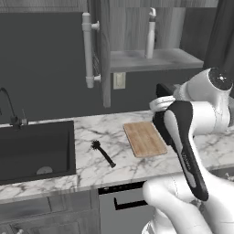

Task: Grab the spray bottle from the cabinet, then place it next to the cutting board for sanitizing. Then grab the dish brush from the countertop next to the sink and place it next to the cutting board.

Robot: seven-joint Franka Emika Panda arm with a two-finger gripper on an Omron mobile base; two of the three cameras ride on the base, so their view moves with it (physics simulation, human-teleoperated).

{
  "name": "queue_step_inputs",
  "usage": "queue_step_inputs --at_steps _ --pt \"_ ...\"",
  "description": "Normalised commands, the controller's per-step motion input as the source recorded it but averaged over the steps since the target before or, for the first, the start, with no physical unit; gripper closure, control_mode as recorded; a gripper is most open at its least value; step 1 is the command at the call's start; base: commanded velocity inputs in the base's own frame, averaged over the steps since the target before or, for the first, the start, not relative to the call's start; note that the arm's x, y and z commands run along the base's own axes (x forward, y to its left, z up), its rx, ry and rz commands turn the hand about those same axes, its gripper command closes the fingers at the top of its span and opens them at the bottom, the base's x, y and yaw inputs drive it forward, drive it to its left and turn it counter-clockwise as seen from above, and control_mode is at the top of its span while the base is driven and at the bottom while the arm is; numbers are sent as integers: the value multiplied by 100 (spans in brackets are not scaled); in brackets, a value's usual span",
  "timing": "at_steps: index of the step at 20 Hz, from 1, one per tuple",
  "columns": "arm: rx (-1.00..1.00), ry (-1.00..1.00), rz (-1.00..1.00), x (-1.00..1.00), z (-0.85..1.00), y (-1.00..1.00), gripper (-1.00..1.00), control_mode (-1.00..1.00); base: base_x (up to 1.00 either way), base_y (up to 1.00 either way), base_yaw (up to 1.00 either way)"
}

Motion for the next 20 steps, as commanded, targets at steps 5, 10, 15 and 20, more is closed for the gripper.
queue_step_inputs --at_steps 5,10,15,20 --pt "0 -65 -2 -7 31 0 -100 -100 0 0 0" --pt "0 -44 -12 -5 48 -1 -100 -100 0 0 0" --pt "4 -31 -14 -3 60 0 -100 -100 0 0 0" --pt "13 -10 -13 -3 50 -4 -100 -100 0 0 0"
